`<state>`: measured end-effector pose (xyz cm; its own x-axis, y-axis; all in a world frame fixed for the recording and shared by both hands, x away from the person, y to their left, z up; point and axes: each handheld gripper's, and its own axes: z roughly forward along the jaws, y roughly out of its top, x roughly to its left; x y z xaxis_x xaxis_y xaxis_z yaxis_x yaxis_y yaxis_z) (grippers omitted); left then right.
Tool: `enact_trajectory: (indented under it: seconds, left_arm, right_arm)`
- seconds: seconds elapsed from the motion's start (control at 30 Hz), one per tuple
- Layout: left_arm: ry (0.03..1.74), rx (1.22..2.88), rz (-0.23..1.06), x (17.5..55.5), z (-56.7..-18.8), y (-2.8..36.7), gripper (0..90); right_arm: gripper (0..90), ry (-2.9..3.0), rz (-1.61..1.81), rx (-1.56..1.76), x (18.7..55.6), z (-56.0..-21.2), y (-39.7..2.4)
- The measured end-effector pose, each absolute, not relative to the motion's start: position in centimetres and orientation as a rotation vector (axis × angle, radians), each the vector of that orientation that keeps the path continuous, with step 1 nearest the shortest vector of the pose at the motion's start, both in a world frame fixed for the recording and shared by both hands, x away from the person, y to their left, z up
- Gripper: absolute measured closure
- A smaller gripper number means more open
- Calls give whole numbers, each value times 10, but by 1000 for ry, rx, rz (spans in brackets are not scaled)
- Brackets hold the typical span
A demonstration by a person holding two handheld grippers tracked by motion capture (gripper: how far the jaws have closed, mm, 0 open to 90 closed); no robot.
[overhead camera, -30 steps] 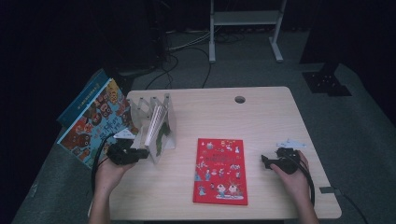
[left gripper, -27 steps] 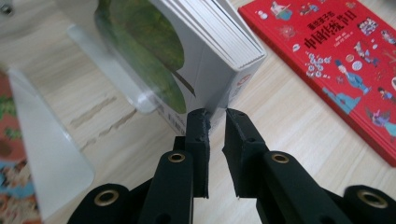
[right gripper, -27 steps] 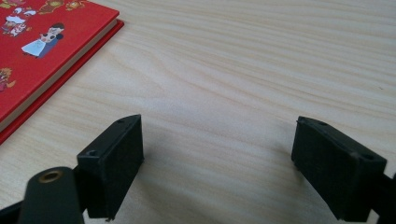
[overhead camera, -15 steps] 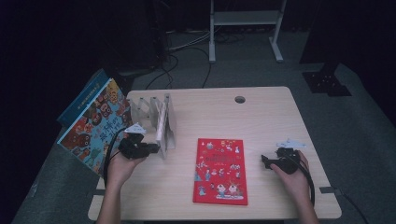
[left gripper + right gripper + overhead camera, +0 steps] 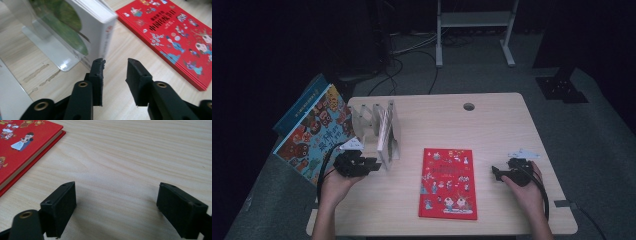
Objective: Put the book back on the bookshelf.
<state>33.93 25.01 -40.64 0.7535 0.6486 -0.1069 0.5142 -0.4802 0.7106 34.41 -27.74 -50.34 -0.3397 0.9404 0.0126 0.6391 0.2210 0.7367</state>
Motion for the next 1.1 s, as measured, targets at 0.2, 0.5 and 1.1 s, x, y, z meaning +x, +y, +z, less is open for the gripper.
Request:
enact_trajectory:
  seconds: [0.2,0.5,1.1]
  left_arm:
    - [790,2204,218,325,-412,242,554]
    - [690,2215,194,314,-424,222,359]
    - [582,2298,92,306,-456,174,90]
  right_arm:
    - [123,2057,910,1466,345,-503,-278]
    - [197,2064,917,1451,342,-502,-277]
    - [279,2186,989,1314,324,-491,-251]
